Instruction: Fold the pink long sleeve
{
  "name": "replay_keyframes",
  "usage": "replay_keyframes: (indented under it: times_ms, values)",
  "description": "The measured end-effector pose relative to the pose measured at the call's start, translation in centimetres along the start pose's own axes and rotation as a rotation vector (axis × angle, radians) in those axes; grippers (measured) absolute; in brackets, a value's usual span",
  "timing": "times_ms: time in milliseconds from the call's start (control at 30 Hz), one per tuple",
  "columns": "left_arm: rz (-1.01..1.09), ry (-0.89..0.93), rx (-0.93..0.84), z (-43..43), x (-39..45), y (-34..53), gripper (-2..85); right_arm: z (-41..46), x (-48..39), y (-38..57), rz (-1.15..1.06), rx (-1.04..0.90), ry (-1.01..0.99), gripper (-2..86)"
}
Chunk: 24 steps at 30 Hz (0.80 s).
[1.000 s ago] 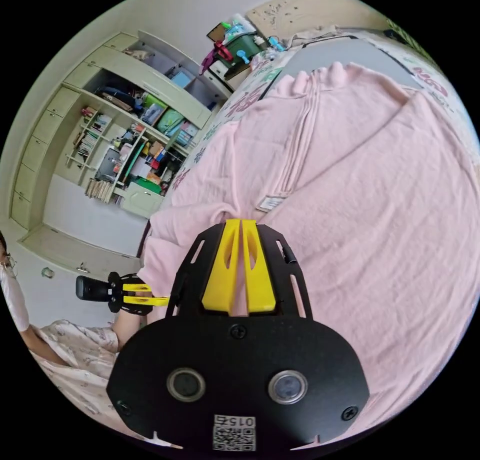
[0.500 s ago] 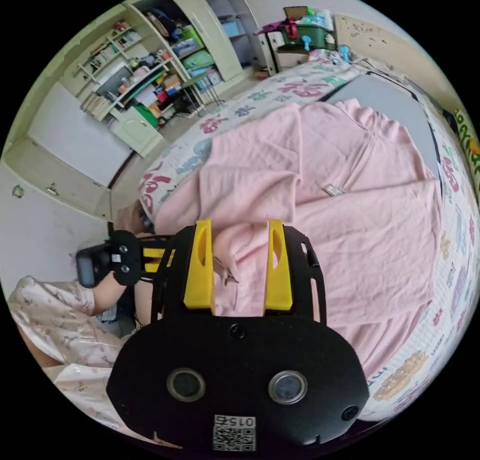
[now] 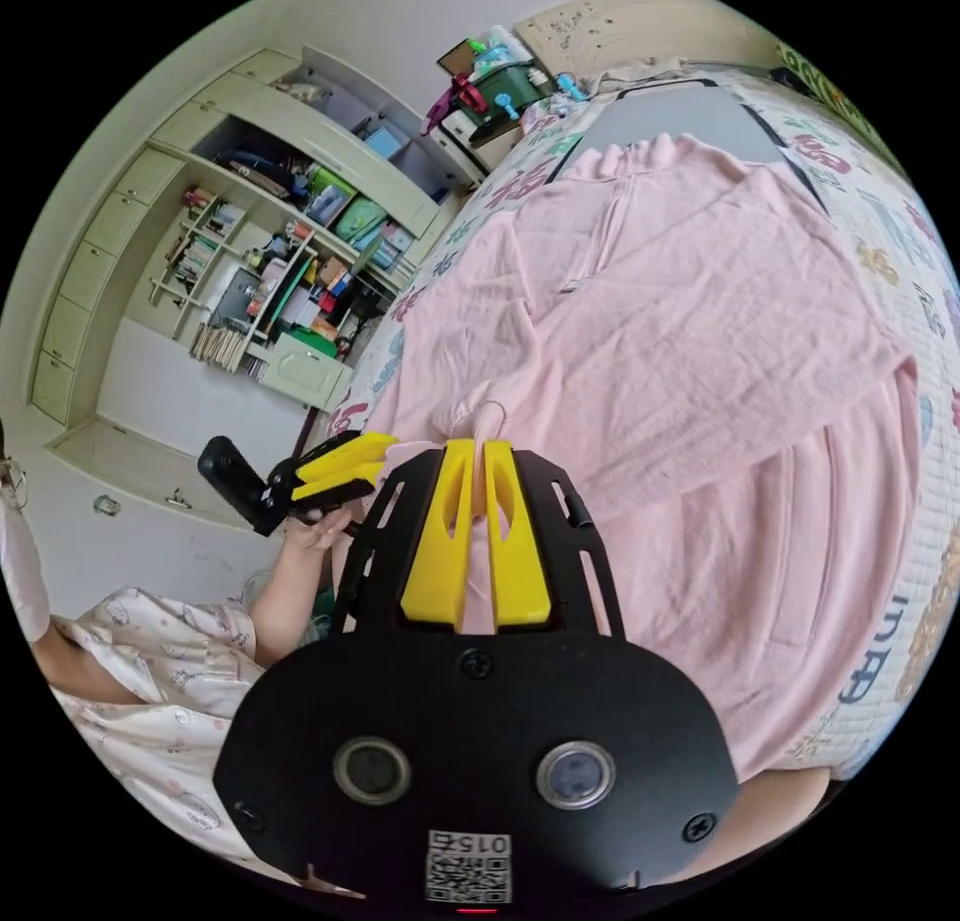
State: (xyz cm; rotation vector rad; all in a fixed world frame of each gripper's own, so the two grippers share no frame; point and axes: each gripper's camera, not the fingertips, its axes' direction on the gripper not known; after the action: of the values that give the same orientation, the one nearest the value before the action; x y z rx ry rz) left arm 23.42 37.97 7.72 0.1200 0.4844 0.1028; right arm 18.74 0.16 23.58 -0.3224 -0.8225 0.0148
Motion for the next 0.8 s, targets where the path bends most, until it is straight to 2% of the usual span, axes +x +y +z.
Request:
replay_keyframes:
  times_ms: [67,233,333,467,600,667,800]
  values:
    - [-0.108,0.033,0.043,-0.7,-3.6,1.5,6.8,-1.3,0.3,0.6,0.01,0.002,0.014,0.1]
    - [-0.558,-0.002,0.061,-0.8,-16.0,5.9,7.9,-4.5,1.3,1.9,0.066,0.039,0.071,0.4]
    - [-0.722,-0.017,0.093,0.1,-21.6,8.1,8.2,-5.3,1.5,2.0,0.082,0.039,0.116,0.8]
    - [-0.818,-0.027,0.133,1.7,-26.1,9.9,8.9,-4.7,1.9,1.7,0.098,0.005,0.163,1.7]
    - [-0.886,-0.008,0.182,3.2,-29.8,12.1,10.2,-5.5,2.9,0.7,0.15,0.006,0.387,5.7]
    - [-0.883,0.029,0.19,4.0,-30.9,13.2,10.6,-6.2,2.9,-1.6,0.117,0.01,0.388,6.5]
    - [-0.886,0.063,0.209,5.5,-33.2,16.0,10.5,-2.6,-0.7,-11.3,-0.116,0.012,0.394,8.4]
